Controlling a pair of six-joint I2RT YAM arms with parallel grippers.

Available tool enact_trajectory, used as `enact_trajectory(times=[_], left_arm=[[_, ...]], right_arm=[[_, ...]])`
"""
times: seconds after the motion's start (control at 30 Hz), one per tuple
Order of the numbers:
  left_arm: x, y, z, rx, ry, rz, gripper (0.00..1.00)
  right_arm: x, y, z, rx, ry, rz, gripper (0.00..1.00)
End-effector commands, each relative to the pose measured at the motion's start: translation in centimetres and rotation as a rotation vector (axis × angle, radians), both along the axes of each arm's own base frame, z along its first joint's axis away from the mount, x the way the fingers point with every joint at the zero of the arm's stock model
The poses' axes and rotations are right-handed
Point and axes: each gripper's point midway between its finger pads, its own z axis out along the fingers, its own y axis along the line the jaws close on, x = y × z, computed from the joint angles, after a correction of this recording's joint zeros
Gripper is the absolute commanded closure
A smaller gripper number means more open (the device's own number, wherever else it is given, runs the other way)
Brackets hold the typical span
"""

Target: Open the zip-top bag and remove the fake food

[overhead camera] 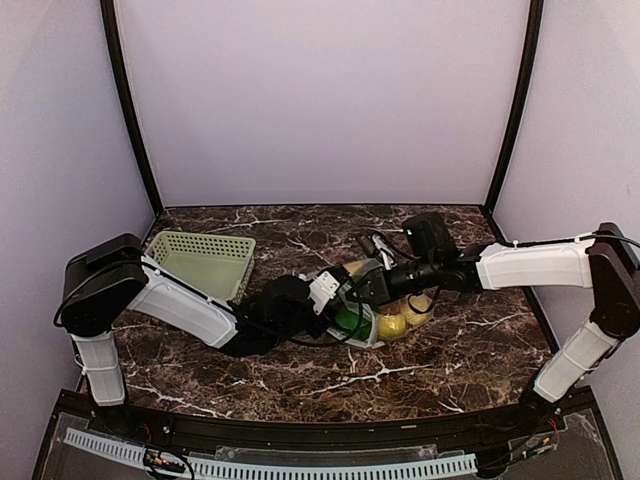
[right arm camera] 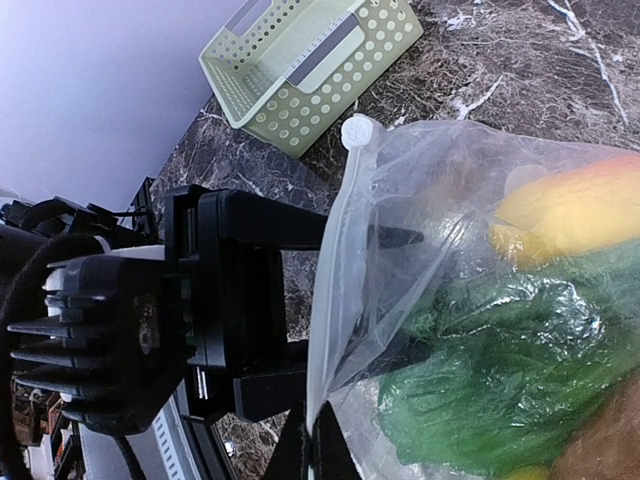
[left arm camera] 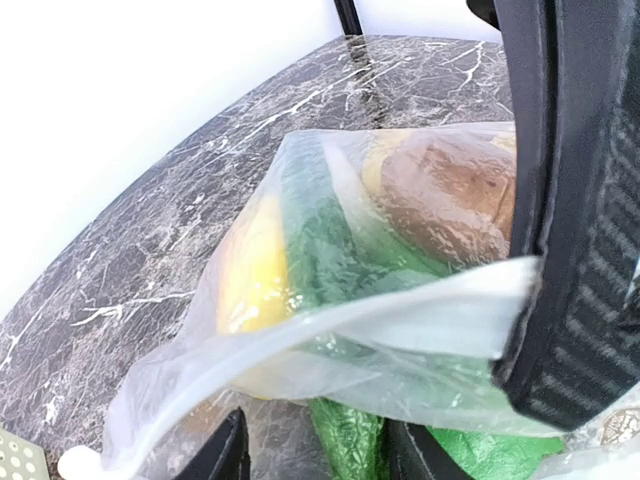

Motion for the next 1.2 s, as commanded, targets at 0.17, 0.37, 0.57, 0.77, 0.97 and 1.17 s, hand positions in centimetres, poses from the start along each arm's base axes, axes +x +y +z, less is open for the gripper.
enact_trajectory(times=[0.17,0.37,0.57,0.77,0.97,1.17], left_arm=[[-0.5,-2.3,-1.3,0.026,0.050,-0.106,0.55],[0.1,-2.6,-1.7,0.004,0.098,-0.095,0.66],[-0.2,-1.6,-0.7,-0.018,0.110,-0.071,0.76],[-1.3,0.4,-0.2,-0.021,0.143,-0.047,0.85],[-2.9,2.2,1.4,-0.060,0.169,-0.059,0.86],[-5.4,4.3,1.9,-0.073,0.222,-0.069,0.91]], right_arm=[[0.4,0.3,1.6,0.054,-0.038,0.018,1.00],[0.8,-0.1,1.7,0.055,-0.039,0.005,1.00],[1.1,-0.7,1.2,0.052,-0.031,-0.010,1.00],[1.8,-1.5,0.9,0.064,-0.025,-0.041,1.00],[2.4,-1.8,0.5,0.063,-0.021,-0.059,1.00],[3.1,-2.3,0.4,0.070,-0.019,-0.083,1.00]])
